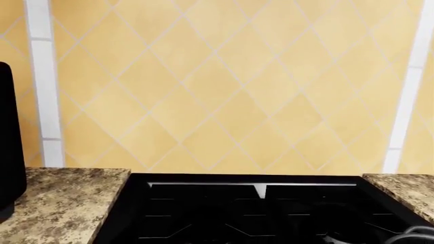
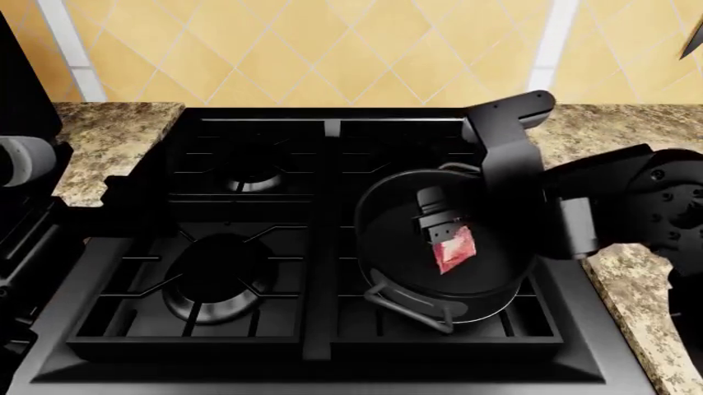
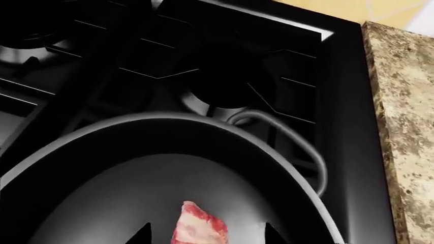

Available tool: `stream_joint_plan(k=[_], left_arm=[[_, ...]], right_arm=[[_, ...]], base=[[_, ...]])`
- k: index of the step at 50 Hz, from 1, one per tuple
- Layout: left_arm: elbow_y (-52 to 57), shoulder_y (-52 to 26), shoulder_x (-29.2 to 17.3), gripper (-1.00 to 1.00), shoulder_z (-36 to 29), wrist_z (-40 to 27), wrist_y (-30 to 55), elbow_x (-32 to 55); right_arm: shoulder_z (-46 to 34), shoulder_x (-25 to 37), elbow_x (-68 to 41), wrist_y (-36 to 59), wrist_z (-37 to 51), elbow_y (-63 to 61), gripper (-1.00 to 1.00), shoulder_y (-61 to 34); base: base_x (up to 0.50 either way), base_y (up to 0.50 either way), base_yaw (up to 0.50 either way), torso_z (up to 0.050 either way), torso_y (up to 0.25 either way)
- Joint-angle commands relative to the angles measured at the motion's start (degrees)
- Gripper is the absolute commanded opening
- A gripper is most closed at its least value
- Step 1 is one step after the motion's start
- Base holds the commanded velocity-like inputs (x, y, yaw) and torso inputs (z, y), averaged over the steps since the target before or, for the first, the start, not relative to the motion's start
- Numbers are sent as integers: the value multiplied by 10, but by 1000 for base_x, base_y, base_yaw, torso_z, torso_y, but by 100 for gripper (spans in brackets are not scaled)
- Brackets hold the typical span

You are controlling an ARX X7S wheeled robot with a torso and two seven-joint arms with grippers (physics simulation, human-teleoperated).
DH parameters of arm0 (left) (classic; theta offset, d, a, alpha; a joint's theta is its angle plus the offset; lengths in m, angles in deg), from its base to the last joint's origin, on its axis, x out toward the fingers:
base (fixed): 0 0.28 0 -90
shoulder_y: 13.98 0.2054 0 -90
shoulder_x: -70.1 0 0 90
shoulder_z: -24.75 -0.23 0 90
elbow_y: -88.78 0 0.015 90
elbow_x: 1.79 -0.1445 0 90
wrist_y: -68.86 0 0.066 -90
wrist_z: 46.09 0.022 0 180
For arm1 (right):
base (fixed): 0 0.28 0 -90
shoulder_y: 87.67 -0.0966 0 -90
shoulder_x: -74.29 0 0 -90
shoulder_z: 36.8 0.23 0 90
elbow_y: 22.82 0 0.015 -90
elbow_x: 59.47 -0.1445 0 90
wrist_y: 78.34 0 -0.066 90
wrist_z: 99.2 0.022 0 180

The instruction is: Frozen meat rests on a plate on the counter. Retrieve the meat and place it in a pot on a burner. Then turn the burner on.

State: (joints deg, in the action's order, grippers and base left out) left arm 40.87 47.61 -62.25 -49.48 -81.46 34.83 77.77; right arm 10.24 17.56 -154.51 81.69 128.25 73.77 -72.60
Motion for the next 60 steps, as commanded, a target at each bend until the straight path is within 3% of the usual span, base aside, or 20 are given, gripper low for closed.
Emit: stream_joint_plan(k=[1, 18, 30, 48, 60], left_arm=[[0, -5, -3, 100, -3, -4, 0, 3], [3, -21, -9, 100, -11, -18, 2, 20], [2, -55, -11, 100, -38, -26, 11, 26], [15, -62, -25, 100, -36, -44, 11, 54], [18, -59, -28, 100, -33, -46, 7, 60]], right_arm=[[-9, 1, 23, 6, -14, 3, 100, -14], [1, 19, 26, -6, -4, -49, 100, -21], [100, 77, -21, -108, 108, -212, 100, 21], [154, 115, 1, -169, 134, -304, 100, 47], [154, 118, -10, -169, 158, -320, 100, 42]], base=[[0, 0, 0, 0, 0], [0, 0, 0, 0, 0], [0, 0, 0, 0, 0], [0, 0, 0, 0, 0], [-424, 79, 0, 0, 1]])
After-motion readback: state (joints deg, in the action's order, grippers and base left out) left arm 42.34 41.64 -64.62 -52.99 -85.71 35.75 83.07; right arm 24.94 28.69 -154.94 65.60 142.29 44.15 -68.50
